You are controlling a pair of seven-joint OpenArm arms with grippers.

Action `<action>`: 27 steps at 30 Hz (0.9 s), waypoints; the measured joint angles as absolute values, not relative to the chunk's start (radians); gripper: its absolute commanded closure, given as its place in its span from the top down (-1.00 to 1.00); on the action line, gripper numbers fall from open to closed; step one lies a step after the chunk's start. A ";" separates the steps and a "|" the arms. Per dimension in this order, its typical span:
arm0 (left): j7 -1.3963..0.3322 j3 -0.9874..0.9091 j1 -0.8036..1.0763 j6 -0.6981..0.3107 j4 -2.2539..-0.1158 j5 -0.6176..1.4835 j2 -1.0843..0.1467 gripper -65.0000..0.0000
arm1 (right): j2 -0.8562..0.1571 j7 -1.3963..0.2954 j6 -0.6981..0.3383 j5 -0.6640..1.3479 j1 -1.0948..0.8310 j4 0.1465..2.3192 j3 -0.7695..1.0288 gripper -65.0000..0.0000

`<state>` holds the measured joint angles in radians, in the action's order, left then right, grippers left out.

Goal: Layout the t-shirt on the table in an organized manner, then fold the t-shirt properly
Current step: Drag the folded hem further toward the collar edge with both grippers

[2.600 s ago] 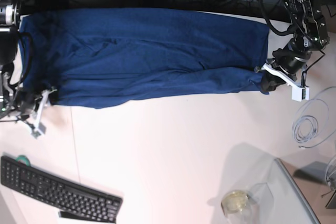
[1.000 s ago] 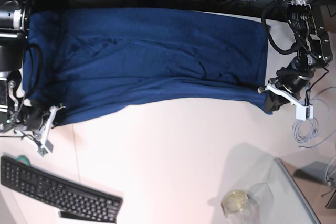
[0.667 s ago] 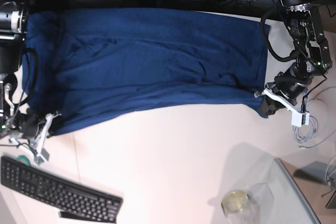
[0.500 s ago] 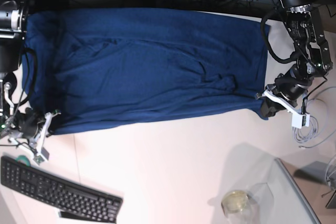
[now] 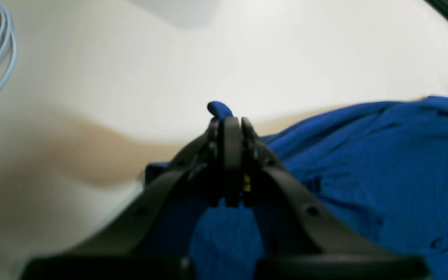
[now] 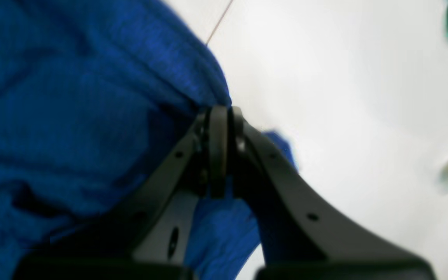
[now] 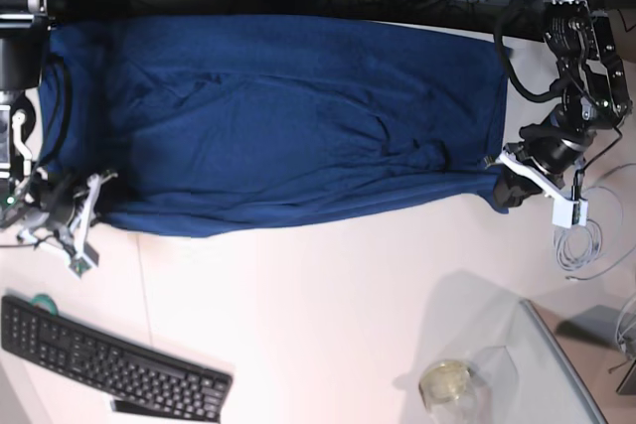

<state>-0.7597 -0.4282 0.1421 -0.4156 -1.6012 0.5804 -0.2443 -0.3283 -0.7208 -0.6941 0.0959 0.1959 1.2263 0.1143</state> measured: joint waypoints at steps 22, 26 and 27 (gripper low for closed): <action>-0.752 -0.425 0.222 -0.419 -1.560 0.581 -0.289 -1.00 | -0.318 -0.728 -0.697 0.098 -0.051 1.397 0.223 -1.00; -0.752 -0.421 0.224 -0.419 -1.560 0.582 -0.326 -1.00 | -0.318 -0.725 -0.697 0.098 -0.074 1.403 0.239 -1.00; -0.751 -0.421 0.224 -0.419 -1.561 0.582 -0.336 -1.00 | -0.315 -0.726 -0.697 0.097 -0.080 1.404 0.239 -1.00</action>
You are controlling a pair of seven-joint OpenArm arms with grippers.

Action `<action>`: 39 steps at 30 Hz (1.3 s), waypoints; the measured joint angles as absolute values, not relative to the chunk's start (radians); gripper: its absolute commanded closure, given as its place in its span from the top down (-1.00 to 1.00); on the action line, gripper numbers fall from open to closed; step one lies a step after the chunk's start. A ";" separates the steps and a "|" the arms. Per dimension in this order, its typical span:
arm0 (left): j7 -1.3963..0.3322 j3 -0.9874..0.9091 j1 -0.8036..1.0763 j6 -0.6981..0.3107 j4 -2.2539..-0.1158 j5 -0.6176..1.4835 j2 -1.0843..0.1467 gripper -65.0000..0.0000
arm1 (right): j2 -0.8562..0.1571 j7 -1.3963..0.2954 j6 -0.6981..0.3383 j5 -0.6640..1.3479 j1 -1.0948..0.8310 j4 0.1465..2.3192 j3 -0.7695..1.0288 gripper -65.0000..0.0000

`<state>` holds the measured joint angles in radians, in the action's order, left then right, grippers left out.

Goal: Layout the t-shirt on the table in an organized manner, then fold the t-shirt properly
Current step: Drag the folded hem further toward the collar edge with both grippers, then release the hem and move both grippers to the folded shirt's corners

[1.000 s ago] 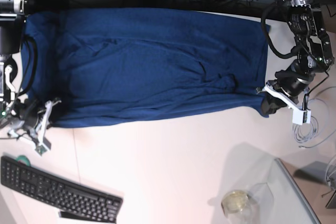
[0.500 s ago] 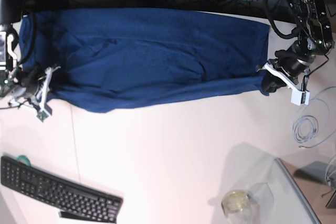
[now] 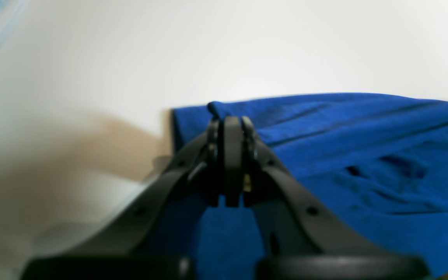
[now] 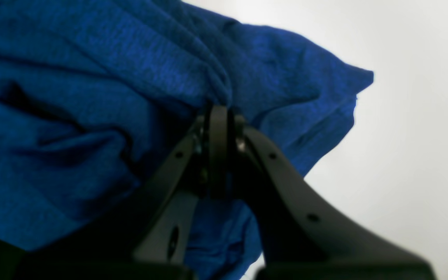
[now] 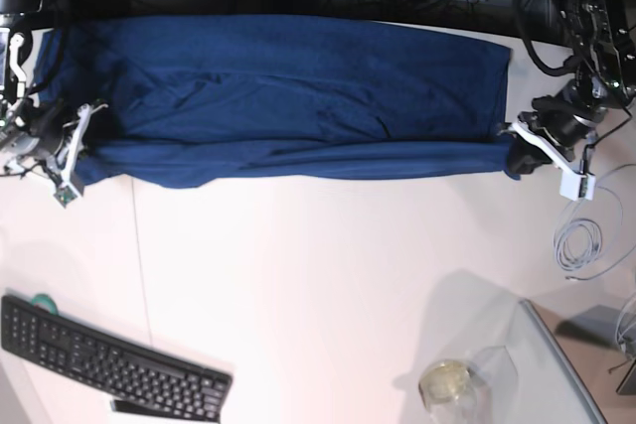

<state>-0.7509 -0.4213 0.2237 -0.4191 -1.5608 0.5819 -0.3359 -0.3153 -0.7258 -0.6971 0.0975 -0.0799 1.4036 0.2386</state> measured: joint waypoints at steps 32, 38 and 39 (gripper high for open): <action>-0.749 -0.417 0.322 -0.419 -1.619 0.588 -0.326 -1.00 | -0.255 -0.803 -0.697 0.098 -0.190 1.517 0.301 -1.00; -0.750 -0.417 0.332 -0.419 -1.613 0.585 -0.327 -1.00 | -0.244 -0.806 -0.697 0.097 -0.194 1.517 0.302 -1.00; -0.750 -0.417 0.332 -0.419 -1.613 0.585 -0.327 -1.00 | -0.244 -0.805 -0.697 0.097 -0.196 1.517 0.302 -1.00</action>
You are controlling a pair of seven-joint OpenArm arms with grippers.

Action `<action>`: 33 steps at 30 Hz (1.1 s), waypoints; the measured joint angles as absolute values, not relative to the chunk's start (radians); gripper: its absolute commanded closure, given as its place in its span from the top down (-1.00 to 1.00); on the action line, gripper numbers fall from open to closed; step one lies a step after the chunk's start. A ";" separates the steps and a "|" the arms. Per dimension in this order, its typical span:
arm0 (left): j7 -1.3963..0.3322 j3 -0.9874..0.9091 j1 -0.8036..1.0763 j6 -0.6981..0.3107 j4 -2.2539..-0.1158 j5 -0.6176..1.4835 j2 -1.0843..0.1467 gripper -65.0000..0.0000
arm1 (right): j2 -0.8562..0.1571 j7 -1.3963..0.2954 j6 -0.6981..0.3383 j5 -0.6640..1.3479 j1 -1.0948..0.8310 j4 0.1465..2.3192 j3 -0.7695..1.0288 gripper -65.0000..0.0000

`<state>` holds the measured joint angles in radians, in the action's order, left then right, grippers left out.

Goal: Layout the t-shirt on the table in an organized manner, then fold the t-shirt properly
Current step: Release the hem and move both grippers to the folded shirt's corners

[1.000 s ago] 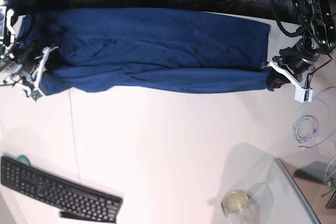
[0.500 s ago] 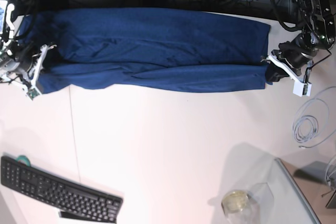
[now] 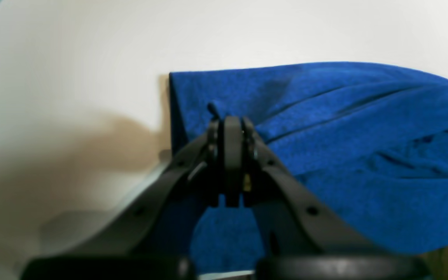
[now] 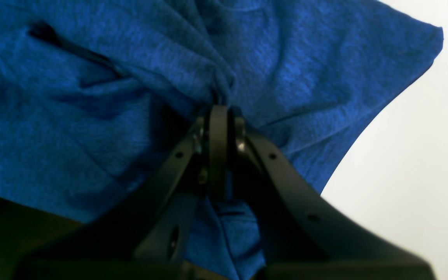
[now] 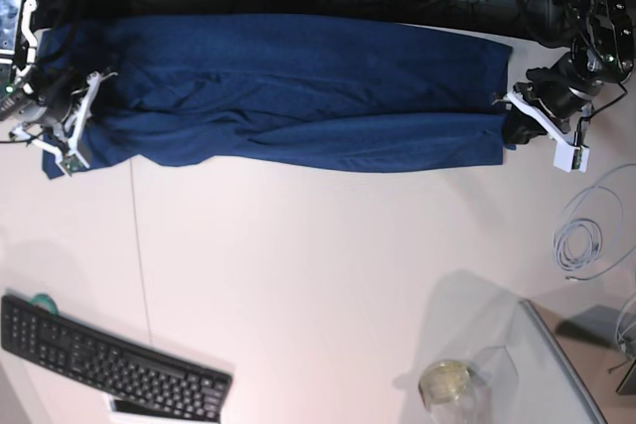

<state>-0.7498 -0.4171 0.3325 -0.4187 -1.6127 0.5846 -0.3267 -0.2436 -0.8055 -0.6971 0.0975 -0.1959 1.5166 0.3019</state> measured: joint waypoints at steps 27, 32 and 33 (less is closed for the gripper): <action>-0.748 -0.417 0.349 -0.418 -1.565 0.581 -0.301 -1.00 | -0.218 -0.798 -0.697 0.097 -0.225 1.514 0.350 -1.00; -0.746 -0.417 0.342 -0.419 -1.541 0.584 -0.294 -1.00 | -0.205 -0.799 -0.697 0.094 -0.225 1.512 0.351 -0.99; -0.746 -0.417 0.339 -0.418 -1.528 0.580 -0.293 -1.00 | -0.200 -0.801 -0.697 0.094 -0.224 1.512 0.355 -0.96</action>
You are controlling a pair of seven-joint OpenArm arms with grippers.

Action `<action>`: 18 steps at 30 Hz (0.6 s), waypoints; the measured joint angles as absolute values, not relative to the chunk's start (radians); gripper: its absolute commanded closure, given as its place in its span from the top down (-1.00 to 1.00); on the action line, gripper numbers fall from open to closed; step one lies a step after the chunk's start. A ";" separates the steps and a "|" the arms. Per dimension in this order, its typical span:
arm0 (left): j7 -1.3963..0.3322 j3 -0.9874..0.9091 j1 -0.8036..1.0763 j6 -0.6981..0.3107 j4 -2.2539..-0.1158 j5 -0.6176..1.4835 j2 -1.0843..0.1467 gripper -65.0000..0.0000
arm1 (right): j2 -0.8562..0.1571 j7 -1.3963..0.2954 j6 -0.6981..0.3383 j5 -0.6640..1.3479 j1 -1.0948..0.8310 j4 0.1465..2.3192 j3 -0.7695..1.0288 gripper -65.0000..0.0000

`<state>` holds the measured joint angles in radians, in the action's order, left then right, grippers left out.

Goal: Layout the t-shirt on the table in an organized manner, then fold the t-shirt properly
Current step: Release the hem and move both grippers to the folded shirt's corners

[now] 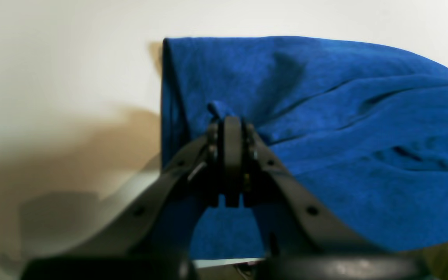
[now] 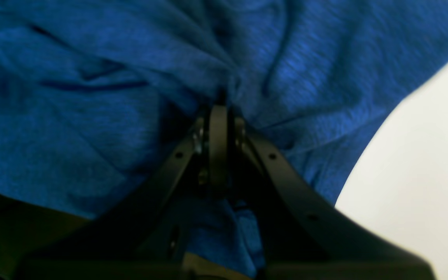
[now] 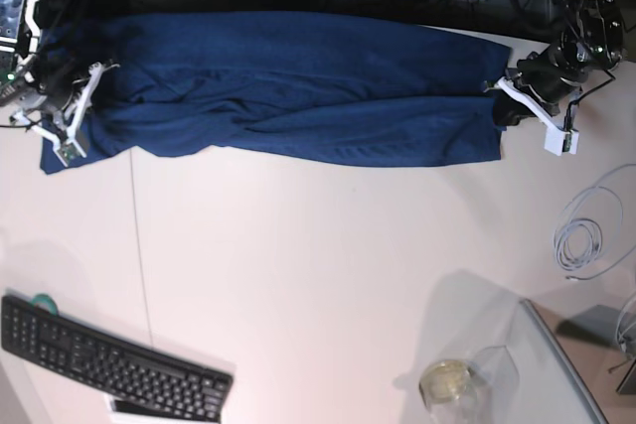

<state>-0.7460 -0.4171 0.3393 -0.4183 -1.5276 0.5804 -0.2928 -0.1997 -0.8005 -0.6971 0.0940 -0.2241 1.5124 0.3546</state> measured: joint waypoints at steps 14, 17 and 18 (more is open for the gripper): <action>-0.749 -0.424 0.345 -0.418 -1.579 0.581 -0.299 -0.88 | -0.104 -0.818 -0.697 0.093 -0.178 1.629 0.585 -0.13; -0.757 -0.426 0.353 -0.416 -1.616 0.578 -0.297 -0.27 | -0.114 -0.803 -0.616 0.097 -0.074 1.559 0.648 -0.13; -0.759 -0.435 0.358 -0.415 -1.639 0.577 -0.297 -0.05 | -0.125 -0.799 -0.607 0.095 -0.039 1.511 0.648 -0.13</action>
